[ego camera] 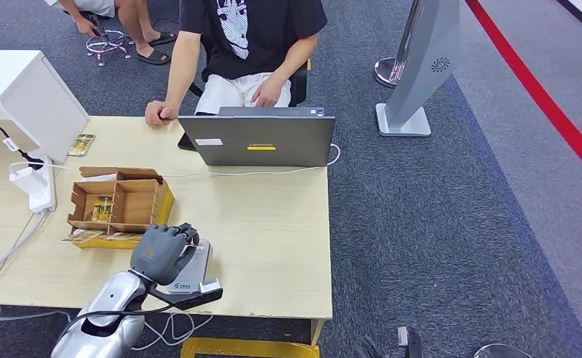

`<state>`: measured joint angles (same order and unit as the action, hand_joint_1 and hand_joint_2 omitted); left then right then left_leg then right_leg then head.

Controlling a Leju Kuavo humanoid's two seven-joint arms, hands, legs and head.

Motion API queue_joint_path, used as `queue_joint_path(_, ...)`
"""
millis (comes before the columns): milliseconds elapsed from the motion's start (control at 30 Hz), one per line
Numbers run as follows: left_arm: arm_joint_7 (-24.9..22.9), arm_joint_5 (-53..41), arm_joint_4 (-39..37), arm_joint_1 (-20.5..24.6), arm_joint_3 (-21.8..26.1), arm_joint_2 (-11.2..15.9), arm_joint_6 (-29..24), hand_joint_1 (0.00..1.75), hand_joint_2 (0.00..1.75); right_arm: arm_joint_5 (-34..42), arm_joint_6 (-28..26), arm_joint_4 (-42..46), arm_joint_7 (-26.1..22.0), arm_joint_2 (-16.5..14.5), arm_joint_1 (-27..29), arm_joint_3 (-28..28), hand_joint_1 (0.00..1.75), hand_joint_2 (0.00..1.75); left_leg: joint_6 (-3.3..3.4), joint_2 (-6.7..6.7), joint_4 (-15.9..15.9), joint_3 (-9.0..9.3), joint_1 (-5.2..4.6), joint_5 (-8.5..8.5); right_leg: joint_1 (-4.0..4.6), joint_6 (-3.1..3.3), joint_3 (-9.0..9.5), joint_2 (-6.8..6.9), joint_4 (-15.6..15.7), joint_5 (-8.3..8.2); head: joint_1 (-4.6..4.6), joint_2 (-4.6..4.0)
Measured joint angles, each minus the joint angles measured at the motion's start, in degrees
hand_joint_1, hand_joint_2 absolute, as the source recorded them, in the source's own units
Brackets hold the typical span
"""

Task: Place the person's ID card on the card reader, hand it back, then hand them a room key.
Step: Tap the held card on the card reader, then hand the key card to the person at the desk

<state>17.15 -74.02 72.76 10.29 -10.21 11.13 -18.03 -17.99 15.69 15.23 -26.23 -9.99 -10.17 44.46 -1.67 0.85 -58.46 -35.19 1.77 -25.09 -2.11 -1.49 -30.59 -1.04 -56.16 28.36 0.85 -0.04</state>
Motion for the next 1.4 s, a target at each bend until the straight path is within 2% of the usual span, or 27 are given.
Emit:
queue_joint_path(300,-0.79,1.18,-3.03,1.64,-1.81,1.35,3.73,1.75,1.75,0.36,0.41,0.00,0.00,0.19,-0.02,0.00,0.00,1.75,0.00,0.02,0.00,0.00,0.00,0.00,0.00,0.00,0.03,0.02,0.00,0.00,0.00,0.00)
queue_joint_path(567,-1.04,1.64,-4.96,3.17,-2.82,2.21,3.75,1.75,1.75,0.44,0.70,0.00,0.00,0.27,-0.02,0.00,0.00,1.75,0.01,0.02,0.00,0.03,0.00,0.01,0.00,0.00,0.06,0.02,0.00,0.00,0.00,0.00)
queue_joint_path(833,-2.82,0.35,-5.37,4.76,-3.29,2.07,2.26,1.75,1.75,0.59,0.70,0.00,0.24,0.29,-0.04,0.00,0.00,1.75,0.01,0.02,0.00,0.04,0.00,0.02,0.00,-0.02,0.05,0.02,0.00,-0.02,0.00,0.00)
queue_joint_path(1067,-7.13,-4.20,-2.05,7.96,-3.17,0.54,-1.71,1.75,1.75,0.75,0.64,0.00,0.79,0.29,-0.09,0.00,0.00,1.75,0.01,0.04,-0.01,0.02,0.00,0.02,0.00,-0.04,0.07,0.03,-0.01,-0.04,0.01,0.00)
queue_joint_path(1233,-8.66,-5.84,4.25,9.80,-1.02,-1.13,-2.68,1.75,1.75,0.76,0.70,0.00,1.01,0.30,-0.11,0.00,0.00,1.75,0.01,0.04,-0.02,0.00,0.00,0.02,0.00,-0.05,0.05,0.02,-0.01,-0.04,-0.01,0.00)
queue_joint_path(1400,-7.96,-4.72,8.95,14.67,5.62,-0.90,-0.53,1.75,1.75,0.81,0.91,0.00,1.07,0.31,-0.11,0.00,0.00,1.75,-0.01,0.02,-0.01,0.02,0.02,0.04,0.03,-0.04,0.06,0.01,-0.10,-0.05,0.00,-0.01)
